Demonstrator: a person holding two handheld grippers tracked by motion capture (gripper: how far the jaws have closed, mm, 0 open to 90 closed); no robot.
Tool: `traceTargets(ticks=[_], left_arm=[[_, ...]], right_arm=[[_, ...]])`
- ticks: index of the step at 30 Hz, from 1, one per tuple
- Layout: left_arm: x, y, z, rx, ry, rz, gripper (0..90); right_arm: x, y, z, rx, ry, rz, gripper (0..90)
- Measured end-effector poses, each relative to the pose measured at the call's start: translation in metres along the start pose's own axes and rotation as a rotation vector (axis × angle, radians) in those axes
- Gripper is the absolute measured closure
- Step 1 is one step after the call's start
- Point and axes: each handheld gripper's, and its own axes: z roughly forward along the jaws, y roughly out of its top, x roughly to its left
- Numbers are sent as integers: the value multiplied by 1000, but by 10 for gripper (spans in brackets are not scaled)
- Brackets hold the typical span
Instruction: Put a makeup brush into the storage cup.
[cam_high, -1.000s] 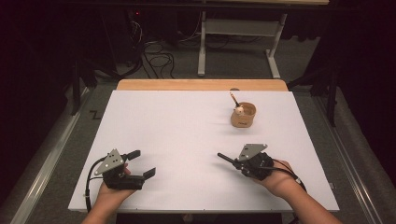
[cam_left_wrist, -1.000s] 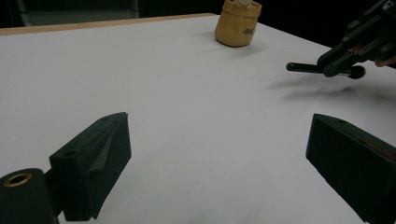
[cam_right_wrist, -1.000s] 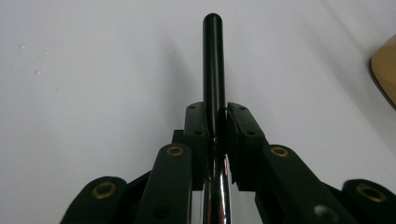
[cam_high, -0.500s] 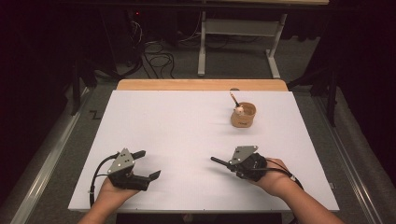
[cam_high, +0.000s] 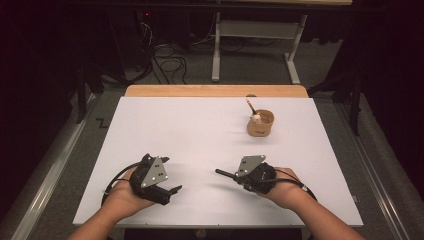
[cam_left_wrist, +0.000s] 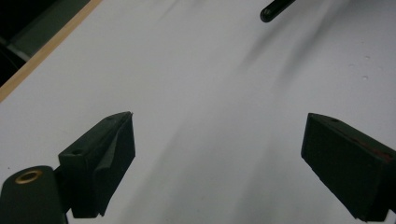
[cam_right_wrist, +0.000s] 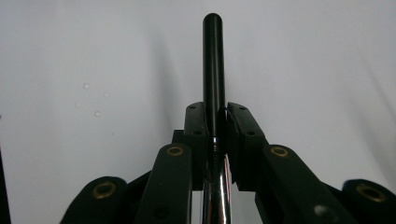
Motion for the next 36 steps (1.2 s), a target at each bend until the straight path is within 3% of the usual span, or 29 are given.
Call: traceTargets(ticks=[5, 10, 16, 24, 36], left_arm=[[-2, 8, 5, 23, -5, 59, 112], [5, 15, 9, 25, -7, 70, 120], [13, 25, 14, -7, -22, 60, 129], [4, 34, 27, 15, -52, 120, 161], [-5, 44, 34, 15, -75, 165, 213]], right_arm=[[2, 7, 0, -6, 6, -10, 804], [2, 11, 2, -12, 14, -15, 804], [0, 17, 2, -23, 18, -13, 804], [2, 25, 4, -34, 32, -25, 804], [7, 37, 6, -33, 48, -57, 804]])
